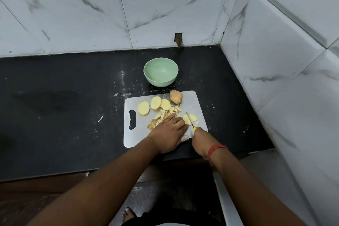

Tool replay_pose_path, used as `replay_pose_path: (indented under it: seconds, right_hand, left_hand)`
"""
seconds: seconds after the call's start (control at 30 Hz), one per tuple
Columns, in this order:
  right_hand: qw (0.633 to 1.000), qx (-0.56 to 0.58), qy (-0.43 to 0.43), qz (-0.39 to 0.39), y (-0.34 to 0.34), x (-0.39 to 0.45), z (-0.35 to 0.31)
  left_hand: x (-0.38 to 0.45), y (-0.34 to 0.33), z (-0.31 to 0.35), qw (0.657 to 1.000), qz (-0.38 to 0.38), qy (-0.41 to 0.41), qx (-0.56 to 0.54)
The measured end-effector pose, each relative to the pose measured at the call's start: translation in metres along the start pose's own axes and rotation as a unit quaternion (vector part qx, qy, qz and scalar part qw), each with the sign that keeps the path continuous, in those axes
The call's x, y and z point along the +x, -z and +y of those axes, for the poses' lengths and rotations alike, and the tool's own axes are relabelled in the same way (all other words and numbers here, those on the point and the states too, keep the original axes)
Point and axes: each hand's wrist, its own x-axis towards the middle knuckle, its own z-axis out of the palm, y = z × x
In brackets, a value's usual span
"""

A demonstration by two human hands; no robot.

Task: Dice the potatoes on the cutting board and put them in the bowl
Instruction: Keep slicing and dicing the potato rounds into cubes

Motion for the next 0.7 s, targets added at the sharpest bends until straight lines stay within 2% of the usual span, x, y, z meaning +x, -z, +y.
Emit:
replay_pose_path:
  seconds: [0.23,0.47,0.7]
  right_hand:
    - [1.000,0.008,0.006,0.020,-0.014,-0.007,0.016]
    - [0.999,0.041,0.035,0.001,-0.025,-0.019,0.036]
    - [0.999,0.045,0.009,-0.002,-0.035,-0.032,0.050]
  left_hand:
    - [0.000,-0.003,0.003,1.000,0.019,0.008,0.009]
    - [-0.001,-0.003,0.004,1.000,0.021,0.010,0.010]
    - [-0.002,-0.005,0.004,0.999,0.033,0.009,0.021]
